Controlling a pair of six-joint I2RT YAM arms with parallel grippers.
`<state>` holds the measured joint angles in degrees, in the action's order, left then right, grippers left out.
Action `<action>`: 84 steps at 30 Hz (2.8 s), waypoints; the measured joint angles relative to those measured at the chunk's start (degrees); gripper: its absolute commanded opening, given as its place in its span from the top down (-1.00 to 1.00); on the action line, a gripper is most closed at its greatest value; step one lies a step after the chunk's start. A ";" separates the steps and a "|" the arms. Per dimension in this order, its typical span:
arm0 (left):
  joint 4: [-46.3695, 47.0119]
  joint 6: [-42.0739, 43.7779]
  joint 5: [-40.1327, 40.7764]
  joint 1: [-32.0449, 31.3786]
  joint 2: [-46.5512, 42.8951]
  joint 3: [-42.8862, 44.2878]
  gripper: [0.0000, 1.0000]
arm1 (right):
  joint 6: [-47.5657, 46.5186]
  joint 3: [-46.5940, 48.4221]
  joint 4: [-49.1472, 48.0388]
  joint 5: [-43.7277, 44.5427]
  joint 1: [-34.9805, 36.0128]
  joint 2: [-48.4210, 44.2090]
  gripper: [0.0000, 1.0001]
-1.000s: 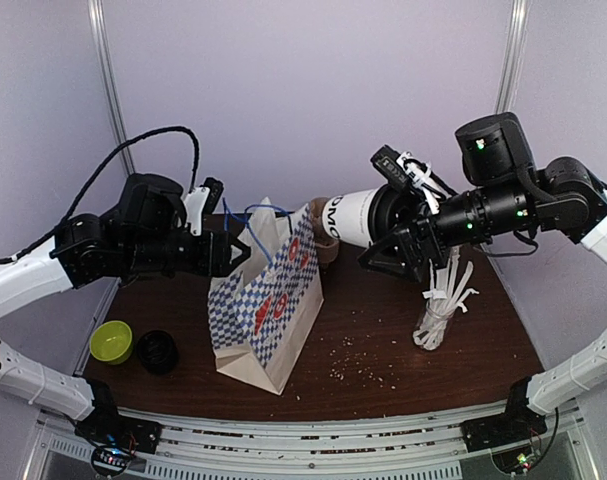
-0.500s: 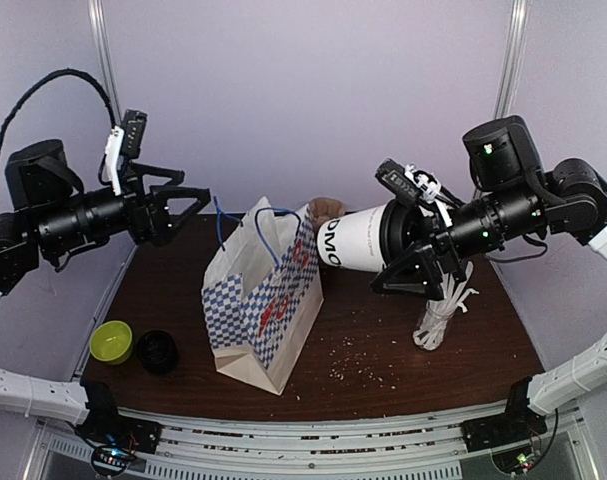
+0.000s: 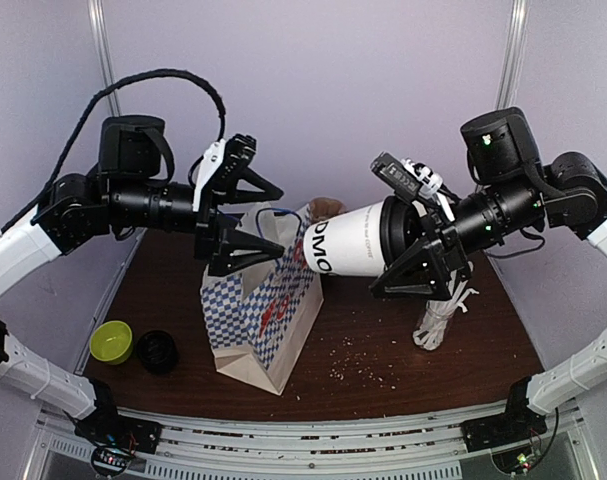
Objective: Pack the takeout coffee
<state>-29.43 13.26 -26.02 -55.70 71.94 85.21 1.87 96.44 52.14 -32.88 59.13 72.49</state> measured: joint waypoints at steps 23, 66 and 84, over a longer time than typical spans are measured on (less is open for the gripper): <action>-4.87 9.20 5.55 -9.62 9.29 6.43 -0.56 | -0.22 1.99 -1.40 -0.11 1.77 4.28 -0.87; 9.27 -1.86 10.80 -10.03 2.10 -4.24 0.02 | 5.95 -8.94 -18.43 9.53 2.03 -8.46 -1.00; 10.54 -5.11 10.60 -10.03 2.78 -4.24 -0.02 | 7.63 -8.50 -24.59 9.20 2.14 -4.33 -1.00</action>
<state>-18.90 8.14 -15.42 -65.73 74.72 80.97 9.50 87.94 27.55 -23.68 61.28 68.16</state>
